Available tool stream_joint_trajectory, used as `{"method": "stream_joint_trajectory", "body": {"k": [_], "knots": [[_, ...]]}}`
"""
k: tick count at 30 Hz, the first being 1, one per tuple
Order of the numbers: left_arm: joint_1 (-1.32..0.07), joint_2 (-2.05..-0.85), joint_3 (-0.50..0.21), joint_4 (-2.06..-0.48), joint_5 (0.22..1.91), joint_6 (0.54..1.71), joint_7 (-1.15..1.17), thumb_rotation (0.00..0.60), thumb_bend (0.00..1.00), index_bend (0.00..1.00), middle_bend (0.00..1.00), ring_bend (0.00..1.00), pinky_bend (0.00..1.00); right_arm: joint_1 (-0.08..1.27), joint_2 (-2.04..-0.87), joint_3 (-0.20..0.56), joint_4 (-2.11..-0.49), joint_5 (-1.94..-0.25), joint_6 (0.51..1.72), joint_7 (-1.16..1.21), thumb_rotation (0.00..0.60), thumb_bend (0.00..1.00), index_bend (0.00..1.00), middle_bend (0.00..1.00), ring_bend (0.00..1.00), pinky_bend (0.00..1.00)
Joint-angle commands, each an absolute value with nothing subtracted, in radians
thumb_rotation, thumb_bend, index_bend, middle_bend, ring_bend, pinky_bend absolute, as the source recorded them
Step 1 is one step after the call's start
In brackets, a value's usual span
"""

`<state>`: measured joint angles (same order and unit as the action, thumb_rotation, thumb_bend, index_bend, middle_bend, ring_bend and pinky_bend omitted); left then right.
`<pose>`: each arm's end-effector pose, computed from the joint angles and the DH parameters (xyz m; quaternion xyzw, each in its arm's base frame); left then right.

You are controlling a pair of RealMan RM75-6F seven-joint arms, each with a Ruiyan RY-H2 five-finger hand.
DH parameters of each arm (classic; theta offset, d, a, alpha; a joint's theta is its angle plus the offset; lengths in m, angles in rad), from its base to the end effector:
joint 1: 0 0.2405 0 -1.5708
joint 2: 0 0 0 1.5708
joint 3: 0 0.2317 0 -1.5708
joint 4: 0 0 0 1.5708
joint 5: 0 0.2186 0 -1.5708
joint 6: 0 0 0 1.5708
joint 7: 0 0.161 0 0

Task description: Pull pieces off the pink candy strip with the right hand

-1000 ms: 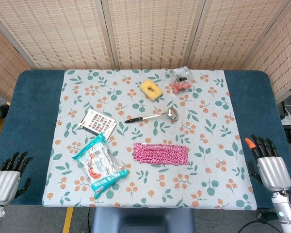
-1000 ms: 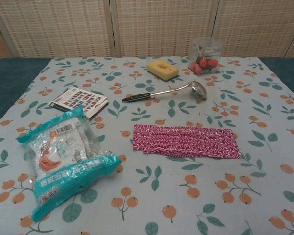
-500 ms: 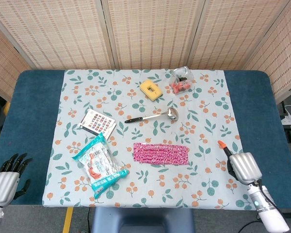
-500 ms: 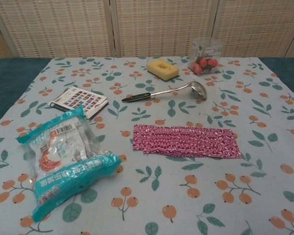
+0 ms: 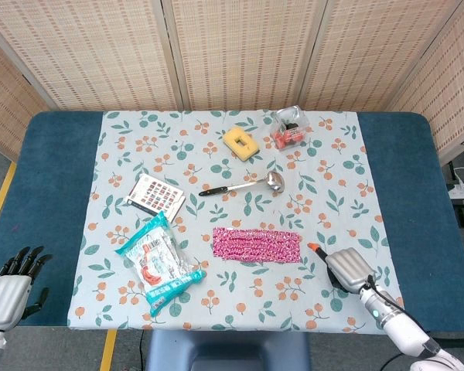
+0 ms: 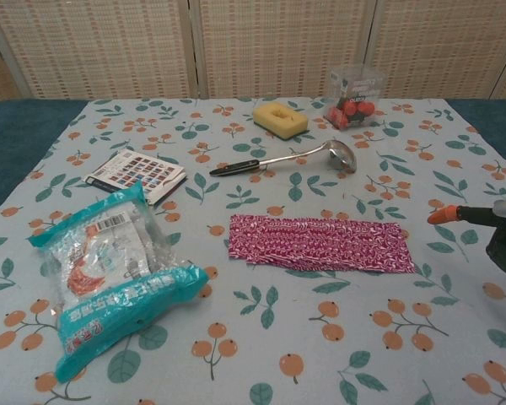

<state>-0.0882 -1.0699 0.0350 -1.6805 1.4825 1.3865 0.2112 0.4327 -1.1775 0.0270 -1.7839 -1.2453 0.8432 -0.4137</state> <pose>-0.2990 0.1759 0.1230 -0.6622 -0.3803 -0.2749 0.5842 -0.2291 -0.2409 0.0187 0.7903 -0.4151 0.2045 0.4017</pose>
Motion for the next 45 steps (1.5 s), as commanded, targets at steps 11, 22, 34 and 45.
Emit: {"method": "stream_joint_trajectory", "body": {"k": [11,22,34,45], "knots": [[-0.093,-1.067,0.036,-1.682,1.475,1.372,0.208,0.600,0.43,0.18,0.09,0.05,0.19,0.547,-1.275,0.034,-1.707,-1.053,0.755,-0.469,0.600,0.90,0.00,0.71,0.83,0.78],[-0.094,-1.063,0.037,-1.685,1.471,1.367,0.206,0.600,0.43,0.18,0.09,0.05,0.19,0.596,-1.310,0.008,-1.666,-0.990,0.753,-0.481,0.600,0.91,0.00,0.71,0.83,0.78],[-0.096,-1.061,0.041,-1.691,1.471,1.359,0.208,0.600,0.43,0.19,0.09,0.06,0.19,0.610,-1.299,-0.033,-1.658,-0.925,0.813,-0.530,0.600,0.91,0.08,0.71,0.83,0.78],[-0.095,-1.059,0.043,-1.697,1.471,1.360,0.213,0.600,0.44,0.19,0.09,0.06,0.19,0.595,-1.238,-0.096,-1.663,-0.819,0.892,-0.614,0.600,0.91,0.08,0.71,0.83,0.78]]}}
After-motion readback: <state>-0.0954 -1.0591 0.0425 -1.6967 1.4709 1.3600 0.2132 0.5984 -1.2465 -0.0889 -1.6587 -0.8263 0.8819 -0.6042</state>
